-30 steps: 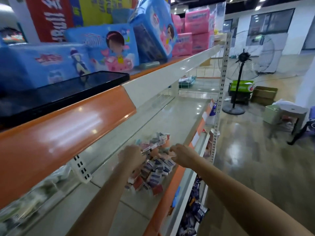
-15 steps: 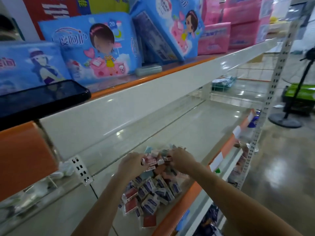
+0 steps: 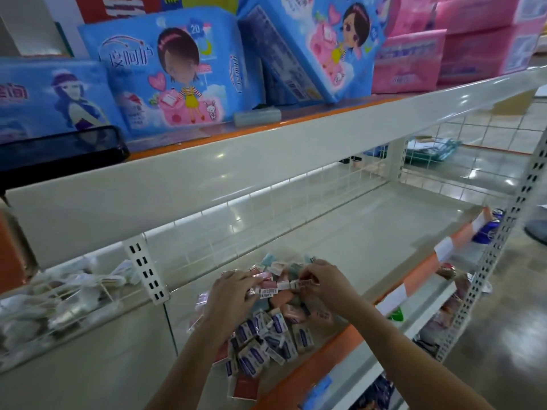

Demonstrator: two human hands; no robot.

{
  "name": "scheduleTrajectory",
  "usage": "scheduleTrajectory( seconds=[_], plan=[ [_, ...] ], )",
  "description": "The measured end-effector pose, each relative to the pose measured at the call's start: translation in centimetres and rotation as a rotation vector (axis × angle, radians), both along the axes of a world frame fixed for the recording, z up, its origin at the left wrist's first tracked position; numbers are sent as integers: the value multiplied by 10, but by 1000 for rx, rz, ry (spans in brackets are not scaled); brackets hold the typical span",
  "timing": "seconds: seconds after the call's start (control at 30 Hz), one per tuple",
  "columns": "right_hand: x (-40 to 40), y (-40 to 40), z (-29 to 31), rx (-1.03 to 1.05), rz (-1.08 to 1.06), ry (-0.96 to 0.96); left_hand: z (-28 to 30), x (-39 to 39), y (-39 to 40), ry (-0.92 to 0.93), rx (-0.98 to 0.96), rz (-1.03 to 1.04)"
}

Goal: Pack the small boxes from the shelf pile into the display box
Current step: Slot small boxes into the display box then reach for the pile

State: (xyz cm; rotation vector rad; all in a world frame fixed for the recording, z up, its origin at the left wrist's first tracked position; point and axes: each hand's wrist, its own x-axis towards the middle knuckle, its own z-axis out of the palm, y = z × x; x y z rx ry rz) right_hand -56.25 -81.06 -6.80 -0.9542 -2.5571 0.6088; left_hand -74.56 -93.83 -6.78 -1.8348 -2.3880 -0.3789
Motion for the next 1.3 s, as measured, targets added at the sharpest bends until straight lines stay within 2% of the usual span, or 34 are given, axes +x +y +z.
scheduleTrajectory(
  seconds=[0.1,0.27,0.37,0.47,0.63,0.83,1.1,1.3],
  plan=[
    [3,-4,4,-71,30,128,2,0,-9,-109,110,-11],
    [-8,-20,11,-210,96,274,9,-2,-38,-480,247,112],
    [-27,-38,16,-408,180,371,15,-10,-65,-695,304,148],
    [-54,-61,19,-495,255,375,22,-22,-101,-742,368,172],
    [-105,-123,26,-624,429,358,30,-39,-183,-907,533,387],
    [-167,-243,40,-725,666,343,46,-53,-315,-939,726,606],
    [-229,-447,55,-793,901,270,55,-66,-532,-798,791,857],
    [-271,-564,51,-874,1005,214,46,-85,-662,-745,862,997]
  ],
)
